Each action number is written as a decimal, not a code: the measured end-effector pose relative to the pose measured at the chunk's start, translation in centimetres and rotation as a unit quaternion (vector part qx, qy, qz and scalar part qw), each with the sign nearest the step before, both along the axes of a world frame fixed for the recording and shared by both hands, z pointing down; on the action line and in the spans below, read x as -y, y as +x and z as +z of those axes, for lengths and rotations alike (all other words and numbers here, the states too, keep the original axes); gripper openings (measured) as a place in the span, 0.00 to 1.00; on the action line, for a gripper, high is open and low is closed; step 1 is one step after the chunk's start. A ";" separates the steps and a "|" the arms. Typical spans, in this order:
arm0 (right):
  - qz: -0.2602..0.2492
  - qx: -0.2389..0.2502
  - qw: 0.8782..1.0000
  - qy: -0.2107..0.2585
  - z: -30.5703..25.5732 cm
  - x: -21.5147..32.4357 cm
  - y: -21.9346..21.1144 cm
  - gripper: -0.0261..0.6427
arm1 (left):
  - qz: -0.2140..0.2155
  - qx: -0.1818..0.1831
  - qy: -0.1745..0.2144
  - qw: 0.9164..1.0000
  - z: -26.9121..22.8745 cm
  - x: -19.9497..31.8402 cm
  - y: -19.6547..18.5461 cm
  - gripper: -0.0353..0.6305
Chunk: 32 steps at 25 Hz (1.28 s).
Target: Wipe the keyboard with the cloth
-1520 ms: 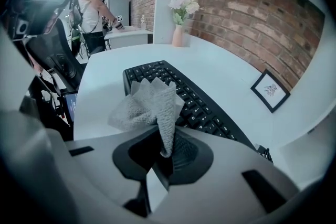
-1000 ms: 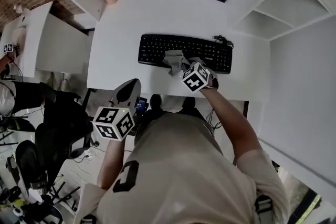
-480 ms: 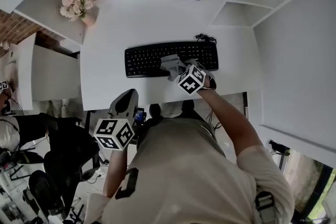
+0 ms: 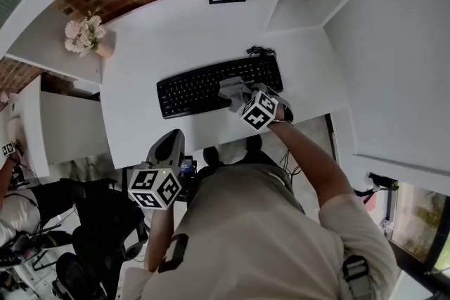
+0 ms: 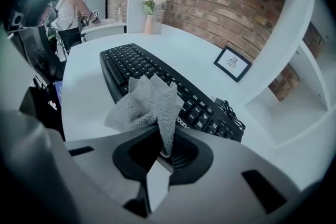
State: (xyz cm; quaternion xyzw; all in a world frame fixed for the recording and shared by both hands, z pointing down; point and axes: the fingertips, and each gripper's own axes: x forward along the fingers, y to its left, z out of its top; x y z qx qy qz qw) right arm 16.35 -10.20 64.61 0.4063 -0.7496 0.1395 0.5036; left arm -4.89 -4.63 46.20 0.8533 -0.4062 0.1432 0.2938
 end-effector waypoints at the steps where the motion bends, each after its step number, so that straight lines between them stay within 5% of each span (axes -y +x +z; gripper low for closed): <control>1: 0.003 0.002 1.000 0.002 0.0 -0.1 0.3 0.08 | 0.001 0.002 0.001 1.000 0.0 0.1 -0.1 0.06; 14: 0.056 -0.007 0.998 0.005 -0.1 -1.1 5.6 0.08 | 0.022 0.006 0.003 1.000 -0.3 -0.1 1.2 0.06; 32: 0.117 -0.006 0.993 -0.002 -0.3 -1.9 11.4 0.08 | -0.046 0.020 0.019 0.999 -1.1 1.2 -3.2 0.06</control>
